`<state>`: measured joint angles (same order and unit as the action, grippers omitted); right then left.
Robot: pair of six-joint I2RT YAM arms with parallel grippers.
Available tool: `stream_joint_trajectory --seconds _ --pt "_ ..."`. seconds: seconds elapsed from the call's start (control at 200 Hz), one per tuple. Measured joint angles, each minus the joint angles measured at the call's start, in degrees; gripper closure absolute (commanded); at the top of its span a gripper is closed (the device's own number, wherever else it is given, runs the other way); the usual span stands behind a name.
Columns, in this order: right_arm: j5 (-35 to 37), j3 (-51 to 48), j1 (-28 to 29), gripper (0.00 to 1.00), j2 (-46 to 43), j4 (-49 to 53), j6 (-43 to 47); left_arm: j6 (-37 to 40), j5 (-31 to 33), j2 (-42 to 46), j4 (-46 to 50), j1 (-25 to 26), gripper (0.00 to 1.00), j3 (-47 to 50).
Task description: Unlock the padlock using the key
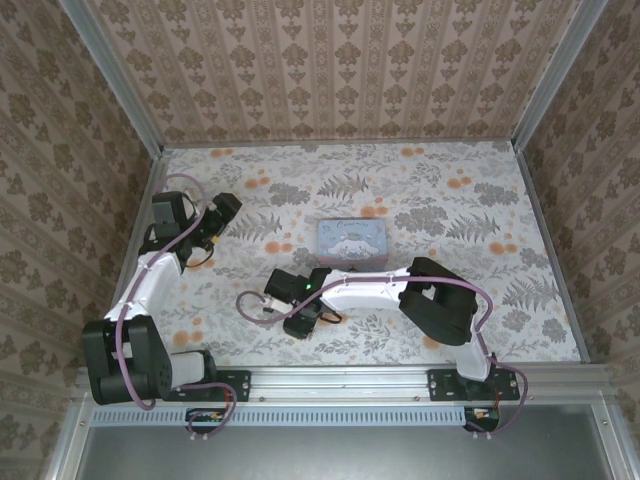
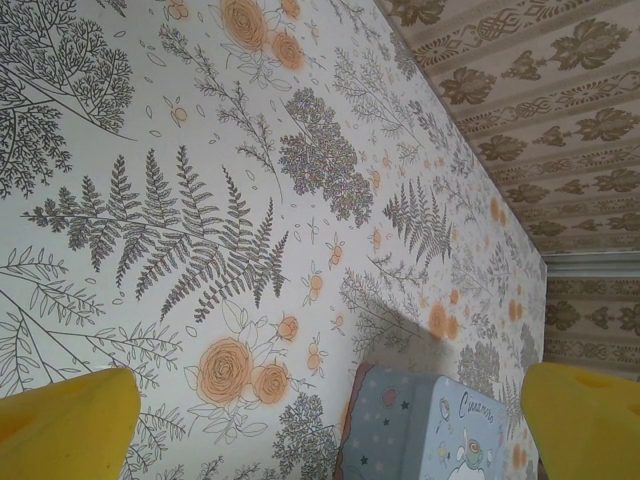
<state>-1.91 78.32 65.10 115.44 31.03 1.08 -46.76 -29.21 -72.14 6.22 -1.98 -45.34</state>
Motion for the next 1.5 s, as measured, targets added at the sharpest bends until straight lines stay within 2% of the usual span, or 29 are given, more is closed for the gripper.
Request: stream_joint_trajectory --seconds 0.29,0.905,1.205,1.395,1.5 --pt "1.3 0.0 0.1 0.66 0.2 -0.4 -1.3 0.0 0.0 0.0 -0.2 0.0 0.0 0.1" --pt "2.9 0.0 1.1 0.66 0.4 -0.7 -2.4 -0.1 0.0 0.0 -0.2 0.0 0.0 0.3" --pt "3.0 0.0 1.1 0.8 0.5 -1.1 -3.0 -0.2 0.0 0.0 -0.2 -0.1 0.0 0.3" --pt "2.7 -0.3 1.1 1.0 0.0 -2.6 -3.9 -0.2 0.0 0.0 -0.2 -0.1 0.0 0.3" --pt "2.6 -0.7 1.2 1.0 0.1 -5.0 -4.1 -0.2 0.0 0.0 -0.2 -0.1 0.0 0.3"
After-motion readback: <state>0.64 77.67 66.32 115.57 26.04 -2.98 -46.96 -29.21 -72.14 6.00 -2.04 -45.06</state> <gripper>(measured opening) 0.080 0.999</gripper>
